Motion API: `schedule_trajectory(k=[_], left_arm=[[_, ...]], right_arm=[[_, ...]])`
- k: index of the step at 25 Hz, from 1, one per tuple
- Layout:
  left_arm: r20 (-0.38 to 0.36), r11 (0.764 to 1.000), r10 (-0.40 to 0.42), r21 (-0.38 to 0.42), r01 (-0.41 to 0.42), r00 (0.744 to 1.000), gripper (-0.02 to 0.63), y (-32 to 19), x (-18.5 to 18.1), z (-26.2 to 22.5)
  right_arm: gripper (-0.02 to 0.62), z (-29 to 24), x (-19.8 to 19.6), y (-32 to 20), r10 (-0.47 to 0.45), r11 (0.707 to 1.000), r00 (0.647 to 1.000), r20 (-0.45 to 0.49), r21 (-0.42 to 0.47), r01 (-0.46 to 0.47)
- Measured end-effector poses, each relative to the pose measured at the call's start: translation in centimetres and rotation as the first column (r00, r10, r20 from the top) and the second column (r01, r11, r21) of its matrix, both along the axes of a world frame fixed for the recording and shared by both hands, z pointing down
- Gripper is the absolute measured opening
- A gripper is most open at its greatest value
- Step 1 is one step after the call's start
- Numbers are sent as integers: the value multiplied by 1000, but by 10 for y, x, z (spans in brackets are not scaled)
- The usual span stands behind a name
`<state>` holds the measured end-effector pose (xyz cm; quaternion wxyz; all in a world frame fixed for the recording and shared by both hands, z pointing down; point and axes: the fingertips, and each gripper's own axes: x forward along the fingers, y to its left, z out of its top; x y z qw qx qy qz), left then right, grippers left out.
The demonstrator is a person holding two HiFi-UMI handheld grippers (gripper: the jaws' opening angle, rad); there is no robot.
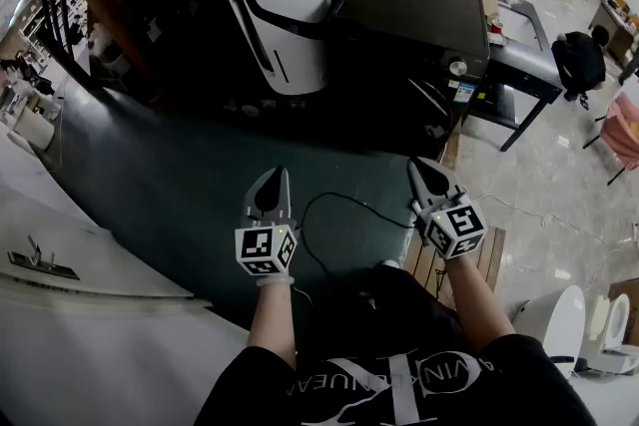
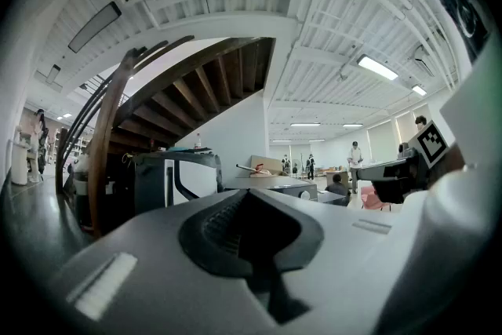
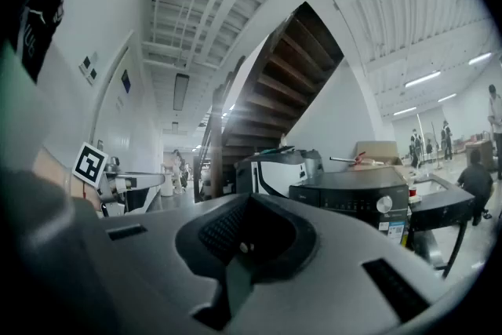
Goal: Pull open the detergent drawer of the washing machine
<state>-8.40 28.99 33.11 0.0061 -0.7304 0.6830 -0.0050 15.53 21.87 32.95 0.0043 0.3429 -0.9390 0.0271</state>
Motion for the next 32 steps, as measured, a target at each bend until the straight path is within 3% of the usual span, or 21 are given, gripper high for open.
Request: schedule_trajectory(k=[10, 16, 18, 20, 21, 32], left_arm=[[-19, 1000, -5, -15, 5, 1000, 11, 0, -7, 4], [-61, 998, 59, -15, -60, 996, 14, -14, 3, 9], [-68, 997, 73, -13, -75, 995, 49, -21, 7, 9], [-67, 996, 90, -17, -91, 994, 159, -31, 10, 10], [-65, 995, 96, -20, -98, 993, 169, -36, 11, 11], [-67, 990, 122, -57, -126, 990, 169, -111, -3, 28]], right_arm=[[11, 4, -4, 1, -5, 1000, 1000, -10, -4, 5], [12, 8, -4, -4, 5, 1000, 1000, -6, -12, -5], [12, 11, -4, -9, 5, 1000, 1000, -11, -19, -5], [12, 14, -6, -16, 0, 1000, 1000, -11, -23, 0], [12, 16, -8, -20, -4, 1000, 1000, -12, -24, 4], [12, 42, -32, -85, -12, 998, 999, -34, -69, 10]])
